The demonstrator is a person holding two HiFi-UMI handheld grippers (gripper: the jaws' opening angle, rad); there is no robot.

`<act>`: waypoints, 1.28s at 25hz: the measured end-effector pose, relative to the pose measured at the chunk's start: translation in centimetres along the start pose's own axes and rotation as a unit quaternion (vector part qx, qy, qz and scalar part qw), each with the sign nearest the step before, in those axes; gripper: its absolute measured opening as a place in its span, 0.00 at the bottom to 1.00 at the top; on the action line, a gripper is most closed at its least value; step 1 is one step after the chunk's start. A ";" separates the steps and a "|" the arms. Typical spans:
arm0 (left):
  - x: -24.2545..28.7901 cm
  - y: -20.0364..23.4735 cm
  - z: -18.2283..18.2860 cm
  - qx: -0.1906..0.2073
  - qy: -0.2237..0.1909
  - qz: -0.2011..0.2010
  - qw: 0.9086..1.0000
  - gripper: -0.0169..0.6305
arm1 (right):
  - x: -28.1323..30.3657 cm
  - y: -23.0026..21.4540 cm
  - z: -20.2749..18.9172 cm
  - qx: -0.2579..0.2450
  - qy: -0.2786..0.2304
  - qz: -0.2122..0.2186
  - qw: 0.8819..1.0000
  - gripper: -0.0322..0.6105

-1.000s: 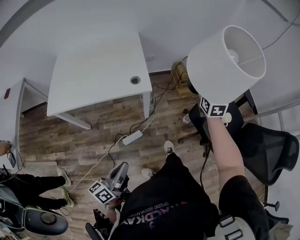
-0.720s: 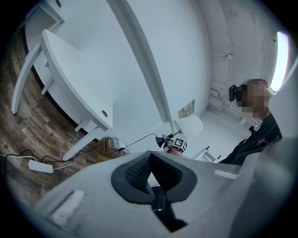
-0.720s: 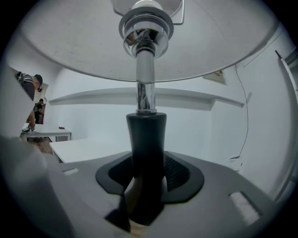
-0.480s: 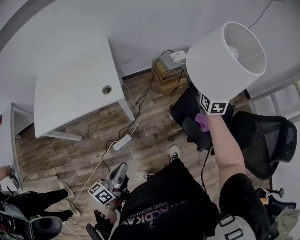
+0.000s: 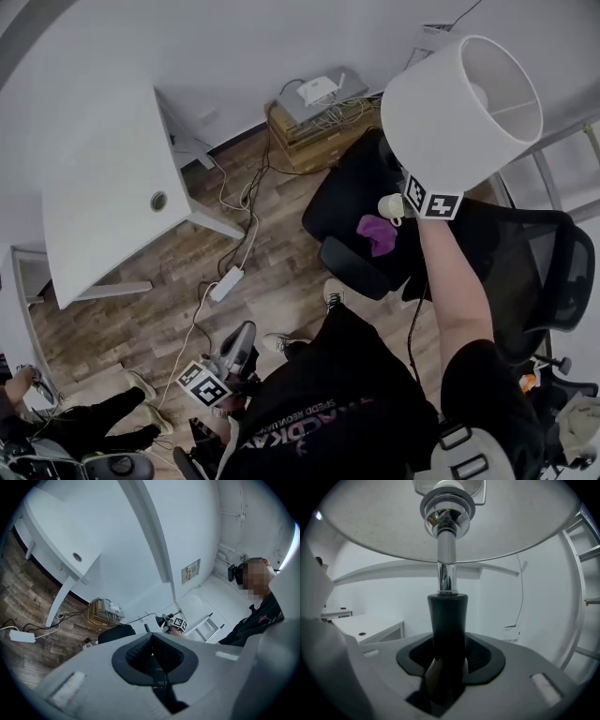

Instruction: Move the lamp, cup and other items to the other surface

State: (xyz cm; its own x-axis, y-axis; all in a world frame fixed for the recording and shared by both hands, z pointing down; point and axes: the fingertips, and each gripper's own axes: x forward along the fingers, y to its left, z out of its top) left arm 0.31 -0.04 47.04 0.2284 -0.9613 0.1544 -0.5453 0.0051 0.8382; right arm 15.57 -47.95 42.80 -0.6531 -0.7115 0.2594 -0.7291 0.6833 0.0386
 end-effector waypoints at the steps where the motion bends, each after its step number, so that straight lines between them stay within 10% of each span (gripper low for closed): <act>1: 1.0 -0.2 -0.2 0.000 0.007 0.002 1.000 0.02 | -0.1 -1.6 -0.6 0.006 0.000 -0.009 1.000 0.32; 16: 11.8 -1.6 -3.5 -0.001 0.115 0.017 0.993 0.02 | -5.0 -20.2 -13.3 0.111 0.034 -0.162 0.980 0.32; 32: 18.0 -1.4 -8.3 0.011 0.241 0.052 0.969 0.02 | -9.0 -26.6 -28.6 0.216 0.062 -0.248 0.943 0.32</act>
State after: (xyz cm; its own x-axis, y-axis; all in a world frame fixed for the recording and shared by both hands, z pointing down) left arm 11.85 -15.05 52.99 0.5179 -0.7158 0.4684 -0.6010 0.0852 0.7947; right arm 46.70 -55.01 67.06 -0.2014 -0.8829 0.4242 -0.9710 0.1232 -0.2047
